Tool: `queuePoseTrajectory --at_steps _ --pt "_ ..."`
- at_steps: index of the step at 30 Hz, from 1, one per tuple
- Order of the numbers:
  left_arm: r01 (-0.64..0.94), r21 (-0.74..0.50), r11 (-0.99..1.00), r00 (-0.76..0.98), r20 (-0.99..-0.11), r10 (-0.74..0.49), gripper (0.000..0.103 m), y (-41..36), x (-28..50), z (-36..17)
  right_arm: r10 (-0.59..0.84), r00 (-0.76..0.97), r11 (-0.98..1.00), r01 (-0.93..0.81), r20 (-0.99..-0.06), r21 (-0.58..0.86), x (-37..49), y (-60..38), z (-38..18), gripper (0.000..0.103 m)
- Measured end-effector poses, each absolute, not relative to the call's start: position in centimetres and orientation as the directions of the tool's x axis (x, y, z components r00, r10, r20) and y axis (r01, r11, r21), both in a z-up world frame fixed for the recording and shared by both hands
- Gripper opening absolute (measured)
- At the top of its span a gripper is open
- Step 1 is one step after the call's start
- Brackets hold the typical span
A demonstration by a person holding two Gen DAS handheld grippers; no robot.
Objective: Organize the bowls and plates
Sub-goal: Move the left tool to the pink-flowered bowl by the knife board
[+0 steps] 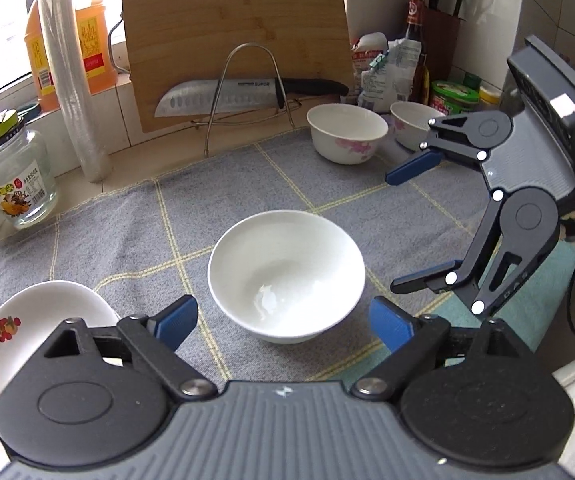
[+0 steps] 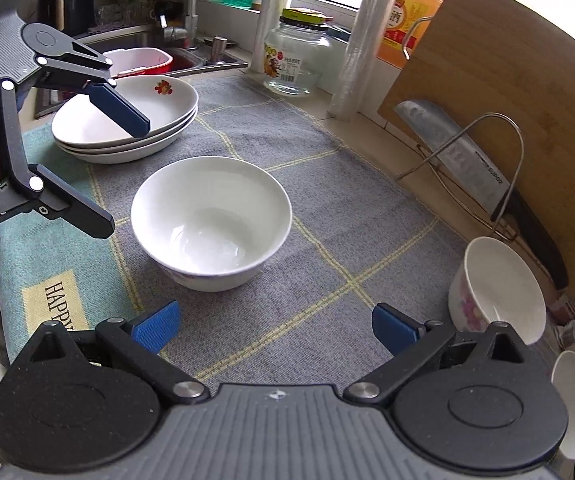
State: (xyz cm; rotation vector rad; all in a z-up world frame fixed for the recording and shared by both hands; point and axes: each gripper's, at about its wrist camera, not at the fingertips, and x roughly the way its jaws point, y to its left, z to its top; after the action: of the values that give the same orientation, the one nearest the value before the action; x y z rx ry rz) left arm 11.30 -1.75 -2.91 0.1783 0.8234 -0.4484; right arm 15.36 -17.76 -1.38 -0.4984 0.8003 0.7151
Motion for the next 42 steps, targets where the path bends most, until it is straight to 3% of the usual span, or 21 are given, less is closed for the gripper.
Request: queuePoseTrajectory --at_steps 8,17,29,42 --pt "0.366 -0.097 0.926 0.643 -0.693 -0.327 0.095 -5.0 11.9 -1.5 0.278 0.577 0.778 -0.605 -0.768 -0.173 14.8 -21.6 -1.1 0.103" --pt "0.268 -0.096 0.959 0.668 -0.699 -0.256 0.095 -9.8 13.0 -2.7 0.154 0.645 0.880 -0.434 -0.748 -0.194 15.0 -27.9 -1.4 0.103" --pt "0.191 -0.101 0.976 0.651 -0.732 -0.203 0.096 -14.7 14.0 -2.2 0.165 0.668 0.890 -0.418 -0.726 -0.181 15.5 -31.5 -1.8 0.103" --pt "0.256 -0.085 0.963 0.585 -0.780 -0.224 0.097 -16.0 21.1 -1.7 0.150 0.692 0.909 -0.377 -0.706 -0.176 17.1 -30.4 -2.2 0.103"
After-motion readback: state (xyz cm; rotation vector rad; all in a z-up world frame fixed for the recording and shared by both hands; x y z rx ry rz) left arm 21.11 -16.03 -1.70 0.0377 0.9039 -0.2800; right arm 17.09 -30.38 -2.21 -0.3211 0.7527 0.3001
